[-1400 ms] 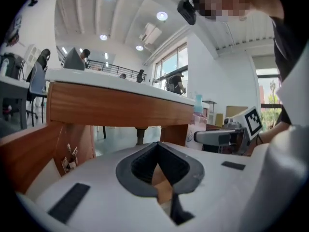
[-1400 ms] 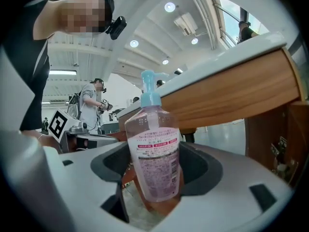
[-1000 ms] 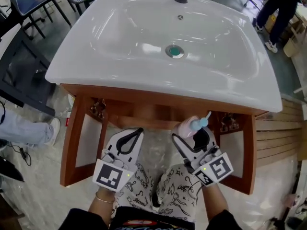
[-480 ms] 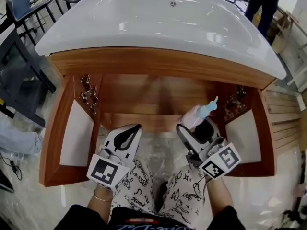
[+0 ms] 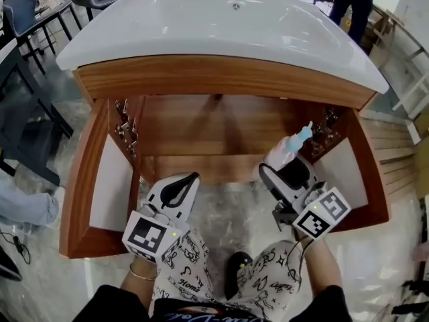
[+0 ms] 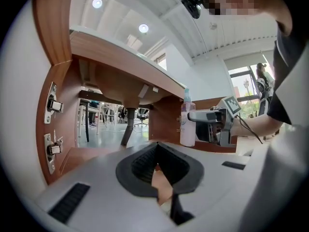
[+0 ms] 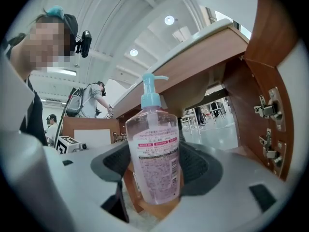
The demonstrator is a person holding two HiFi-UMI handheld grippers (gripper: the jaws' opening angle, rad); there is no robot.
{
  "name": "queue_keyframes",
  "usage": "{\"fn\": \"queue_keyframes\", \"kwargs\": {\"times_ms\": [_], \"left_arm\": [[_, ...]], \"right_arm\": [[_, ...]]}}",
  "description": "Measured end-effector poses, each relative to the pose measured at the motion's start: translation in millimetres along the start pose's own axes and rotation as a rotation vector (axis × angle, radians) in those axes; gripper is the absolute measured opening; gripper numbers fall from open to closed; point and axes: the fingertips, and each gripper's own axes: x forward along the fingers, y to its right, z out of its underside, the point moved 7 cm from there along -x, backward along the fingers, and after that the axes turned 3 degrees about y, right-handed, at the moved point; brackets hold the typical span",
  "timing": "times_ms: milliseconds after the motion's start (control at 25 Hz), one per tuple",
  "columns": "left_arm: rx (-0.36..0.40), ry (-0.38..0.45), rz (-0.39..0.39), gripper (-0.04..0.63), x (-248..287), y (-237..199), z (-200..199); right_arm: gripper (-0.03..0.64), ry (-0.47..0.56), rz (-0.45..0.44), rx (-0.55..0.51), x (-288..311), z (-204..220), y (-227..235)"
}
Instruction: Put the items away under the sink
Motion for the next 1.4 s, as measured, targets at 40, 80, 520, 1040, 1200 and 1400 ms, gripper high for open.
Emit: {"fn": "queue_keyframes", "kwargs": {"times_ms": [40, 80, 520, 1040, 1200, 1400], "left_arm": [[0.0, 0.004, 0.002, 0.006, 0.3, -1.4, 0.6], [0.003, 0.008, 0.005, 0.006, 0.5, -1.2, 1.6], [0.002, 0.047, 0.011, 0.006, 6.2, 7.9, 11.7], [0.045, 0.025, -0.022, 0.006, 16.0, 9.7, 12.2], [0.051, 0.023, -0.012, 0.006, 19.5, 15.3, 8.6], [0.042, 0.017, -0.036, 0.006, 14.5, 14.0, 7.4]], "right_arm": [[0.32, -0.003, 0.002, -0.002, -0.8, -0.9, 0.3], [0.321, -0.005, 0.005, -0.007, -2.3, -1.4, 0.4], [0.321, 0.04, -0.066, -0.058, -13.6, -22.8, -18.9], [0.319, 0.035, -0.034, -0.055, 10.0, -0.8, 16.5], [0.319, 0.044, -0.019, -0.047, 19.9, -1.0, 30.1], [0.319, 0.042, 0.011, -0.032, 28.9, 6.3, 45.4]]}}
